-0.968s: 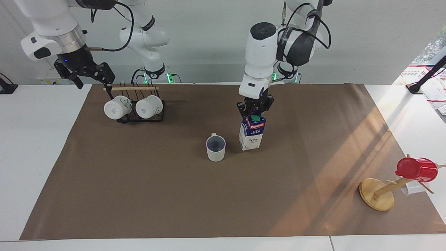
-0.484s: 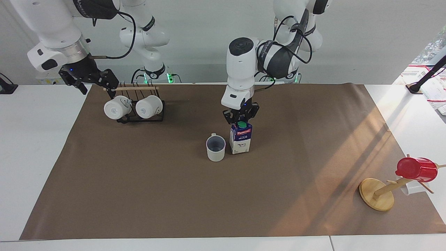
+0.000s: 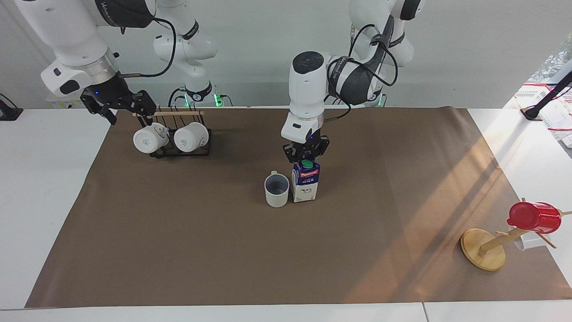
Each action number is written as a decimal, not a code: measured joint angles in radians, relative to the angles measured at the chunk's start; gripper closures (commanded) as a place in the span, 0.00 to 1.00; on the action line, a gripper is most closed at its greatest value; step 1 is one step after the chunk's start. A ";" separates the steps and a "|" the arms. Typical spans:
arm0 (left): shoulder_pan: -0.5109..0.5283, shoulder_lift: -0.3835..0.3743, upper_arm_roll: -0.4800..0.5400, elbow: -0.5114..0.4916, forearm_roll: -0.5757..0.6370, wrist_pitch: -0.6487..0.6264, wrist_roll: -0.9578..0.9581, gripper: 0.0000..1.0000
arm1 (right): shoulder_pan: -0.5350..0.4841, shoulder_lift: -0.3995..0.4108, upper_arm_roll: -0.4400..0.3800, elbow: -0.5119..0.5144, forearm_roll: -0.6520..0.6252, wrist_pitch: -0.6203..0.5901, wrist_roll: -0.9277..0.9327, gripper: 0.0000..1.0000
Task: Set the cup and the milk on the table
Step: 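Set the milk carton down beside the mug and open the left gripper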
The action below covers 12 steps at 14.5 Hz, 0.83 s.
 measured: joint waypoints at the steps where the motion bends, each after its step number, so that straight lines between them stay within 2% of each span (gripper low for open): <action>1: 0.000 0.000 0.000 0.000 0.008 0.001 0.000 1.00 | 0.001 -0.001 0.001 0.000 0.002 0.000 -0.002 0.00; 12: 0.001 0.011 0.006 -0.002 0.019 0.005 0.000 1.00 | 0.033 -0.005 -0.001 0.005 -0.023 0.013 -0.005 0.00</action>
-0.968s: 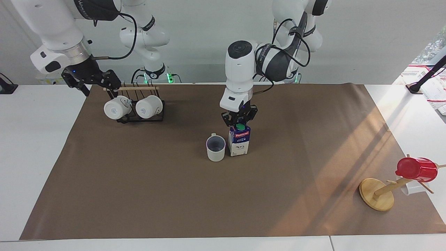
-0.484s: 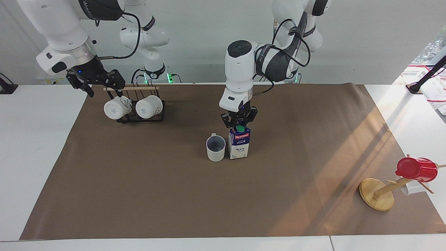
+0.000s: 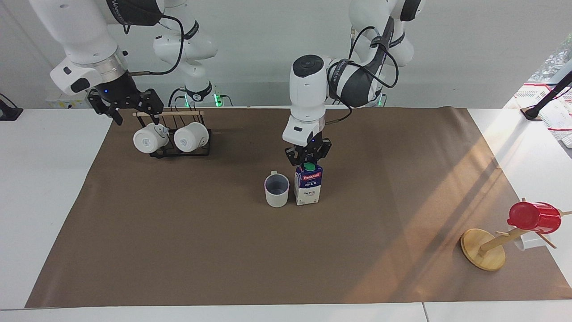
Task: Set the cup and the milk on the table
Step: 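Set the milk carton down beside the mug and open the left gripper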
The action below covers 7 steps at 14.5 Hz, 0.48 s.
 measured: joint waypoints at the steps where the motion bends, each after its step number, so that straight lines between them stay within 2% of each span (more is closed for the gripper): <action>1: 0.000 0.001 0.000 0.000 0.000 0.001 0.000 1.00 | -0.004 -0.001 0.000 0.005 -0.001 -0.001 -0.001 0.00; 2: 0.000 0.001 0.000 0.000 0.000 0.002 0.000 0.51 | -0.008 -0.002 0.000 0.008 0.002 -0.002 -0.002 0.00; 3: 0.000 0.001 0.000 0.000 0.000 0.002 0.000 0.19 | -0.008 -0.002 -0.002 0.009 0.006 -0.006 -0.002 0.00; 4: 0.000 0.001 0.000 -0.001 0.000 0.005 0.000 0.00 | -0.008 -0.003 -0.002 0.009 0.007 -0.010 -0.002 0.00; 7: 0.000 0.002 0.000 -0.001 0.000 0.010 0.000 0.00 | -0.005 -0.003 0.001 0.008 0.009 -0.013 -0.005 0.00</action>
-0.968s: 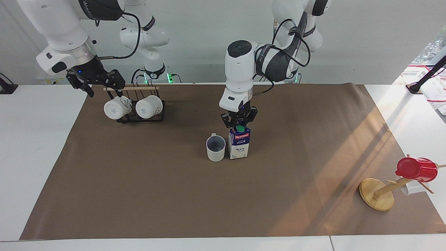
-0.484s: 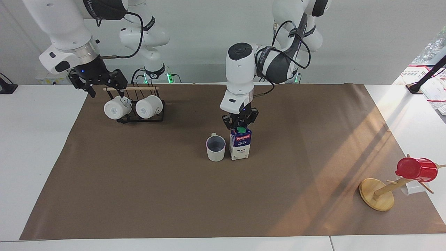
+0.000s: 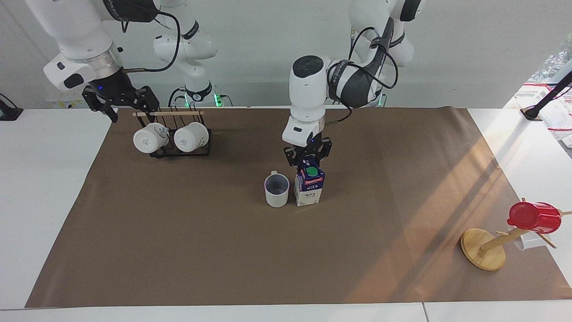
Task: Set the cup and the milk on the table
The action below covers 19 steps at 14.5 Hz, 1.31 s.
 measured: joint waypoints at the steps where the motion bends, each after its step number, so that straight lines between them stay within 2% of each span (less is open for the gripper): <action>1: 0.000 0.000 0.000 0.001 0.000 0.001 0.000 0.00 | 0.001 0.000 0.001 -0.001 0.000 0.000 -0.001 0.00; 4: 0.000 -0.041 0.001 0.008 0.000 -0.019 0.000 0.00 | 0.000 0.000 0.000 -0.004 0.000 0.000 -0.001 0.00; 8: 0.056 -0.182 0.009 -0.034 -0.001 -0.103 0.050 0.00 | 0.000 0.000 0.000 -0.005 0.000 0.000 -0.001 0.00; 11: 0.158 -0.282 0.014 -0.133 -0.026 -0.112 0.214 0.00 | 0.000 0.000 0.000 -0.006 0.000 0.001 -0.001 0.00; 13: 0.235 -0.321 0.017 -0.176 -0.038 -0.128 0.336 0.00 | 0.000 0.000 0.000 -0.006 0.000 0.001 -0.001 0.00; 19: 0.491 -0.356 0.028 -0.180 -0.110 -0.169 0.716 0.00 | 0.000 0.000 0.000 -0.007 0.000 0.001 -0.001 0.00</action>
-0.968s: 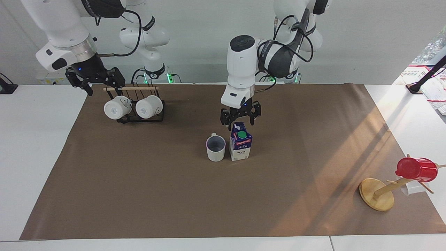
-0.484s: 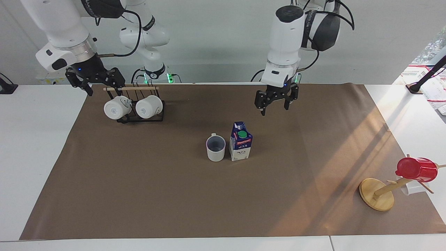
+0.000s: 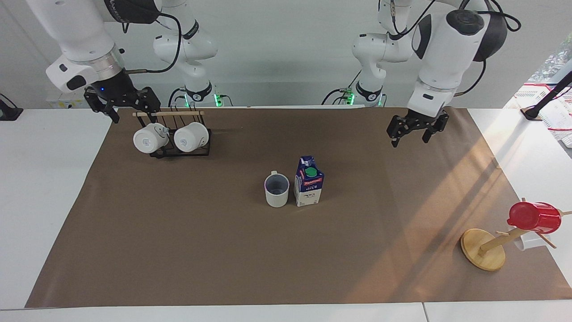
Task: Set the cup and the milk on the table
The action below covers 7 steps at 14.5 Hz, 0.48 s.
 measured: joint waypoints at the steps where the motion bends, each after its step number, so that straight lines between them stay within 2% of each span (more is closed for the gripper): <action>1: 0.036 -0.002 0.001 0.016 -0.002 -0.023 0.052 0.00 | 0.000 0.000 0.000 0.000 0.000 0.000 0.001 0.00; 4: 0.112 -0.004 0.003 0.102 -0.013 -0.131 0.176 0.00 | -0.001 0.000 0.000 0.000 0.000 0.000 0.021 0.00; 7: 0.161 -0.001 0.003 0.176 -0.044 -0.218 0.216 0.00 | -0.001 0.000 0.000 -0.001 0.000 0.000 0.030 0.00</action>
